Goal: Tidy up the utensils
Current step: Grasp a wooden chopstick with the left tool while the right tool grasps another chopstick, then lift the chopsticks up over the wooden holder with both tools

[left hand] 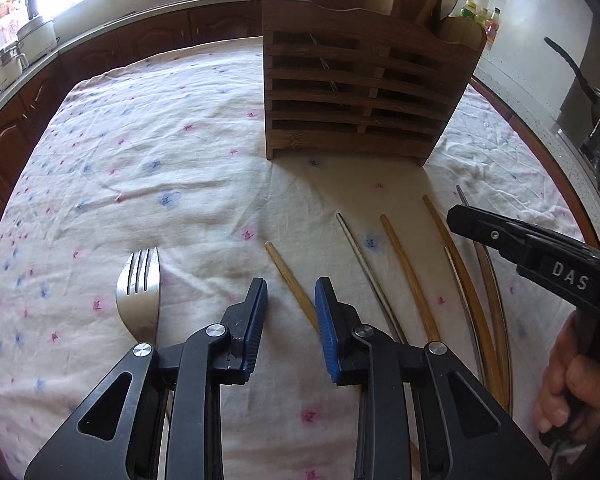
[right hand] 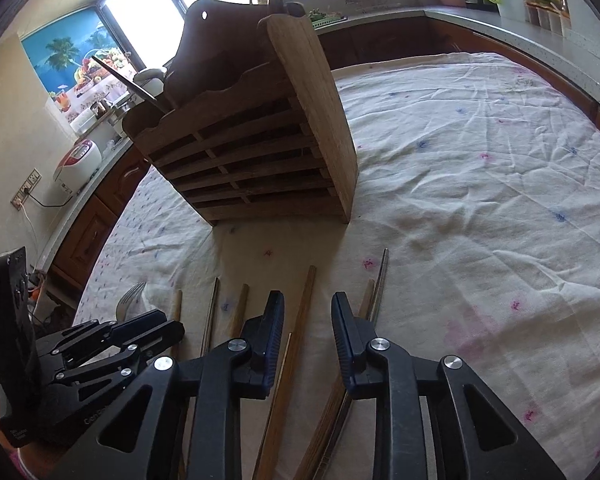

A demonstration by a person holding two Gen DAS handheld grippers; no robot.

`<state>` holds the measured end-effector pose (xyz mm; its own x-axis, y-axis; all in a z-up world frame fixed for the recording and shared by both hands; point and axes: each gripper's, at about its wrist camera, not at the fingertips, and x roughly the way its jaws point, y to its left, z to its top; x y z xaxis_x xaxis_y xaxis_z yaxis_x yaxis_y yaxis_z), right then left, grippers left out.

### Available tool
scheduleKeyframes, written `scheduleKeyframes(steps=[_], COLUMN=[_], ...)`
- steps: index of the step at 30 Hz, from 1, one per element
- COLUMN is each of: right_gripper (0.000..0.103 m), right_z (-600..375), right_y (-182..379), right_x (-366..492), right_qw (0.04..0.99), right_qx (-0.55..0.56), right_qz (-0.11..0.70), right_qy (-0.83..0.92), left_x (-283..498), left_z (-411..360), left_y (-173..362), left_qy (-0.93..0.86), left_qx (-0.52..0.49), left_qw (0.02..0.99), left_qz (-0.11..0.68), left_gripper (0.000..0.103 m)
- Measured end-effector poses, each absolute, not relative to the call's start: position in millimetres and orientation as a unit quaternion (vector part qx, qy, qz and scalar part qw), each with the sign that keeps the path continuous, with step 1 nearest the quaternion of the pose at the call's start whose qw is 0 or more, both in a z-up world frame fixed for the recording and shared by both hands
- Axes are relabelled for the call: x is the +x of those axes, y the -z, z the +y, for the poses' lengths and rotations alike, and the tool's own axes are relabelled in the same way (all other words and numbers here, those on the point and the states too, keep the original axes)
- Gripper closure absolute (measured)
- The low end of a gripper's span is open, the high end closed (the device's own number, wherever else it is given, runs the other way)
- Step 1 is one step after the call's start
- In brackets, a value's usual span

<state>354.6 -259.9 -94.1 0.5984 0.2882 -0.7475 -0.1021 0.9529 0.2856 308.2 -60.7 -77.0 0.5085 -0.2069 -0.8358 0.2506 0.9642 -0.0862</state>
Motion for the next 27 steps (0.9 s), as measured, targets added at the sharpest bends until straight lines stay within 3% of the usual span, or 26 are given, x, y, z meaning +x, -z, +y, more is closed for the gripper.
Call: scheduleKeyframes(steps=[7, 9, 16, 27], right_gripper=[0.084, 0.092, 0.098, 0.099], right_z=[-235, -231, -252, -266], right_y=[98, 99, 87, 14], right_x=[372, 370, 361, 315], right_qw=[0.891, 0.893, 0.891, 0.915], right_qx=[0.021, 0.001, 0.072, 0.126], right_qz=[0.442, 0.440, 0.434, 0.360], right_qy=[-0.099, -0.093, -0.111, -0.133], left_x=[313, 312, 310, 273], left_z=[-78, -85, -68, -31], left_y=[79, 80, 74, 13], left_qy=[0.117, 0.118, 0.143, 0.166], left_qx=[0.043, 0.058, 0.007, -0.053], left_qw=[0.875, 0.878, 0.874, 0.896], left_qz=[0.468, 0.460, 0.465, 0.408], left_gripper=[0.080, 0.087, 0.098, 0.098])
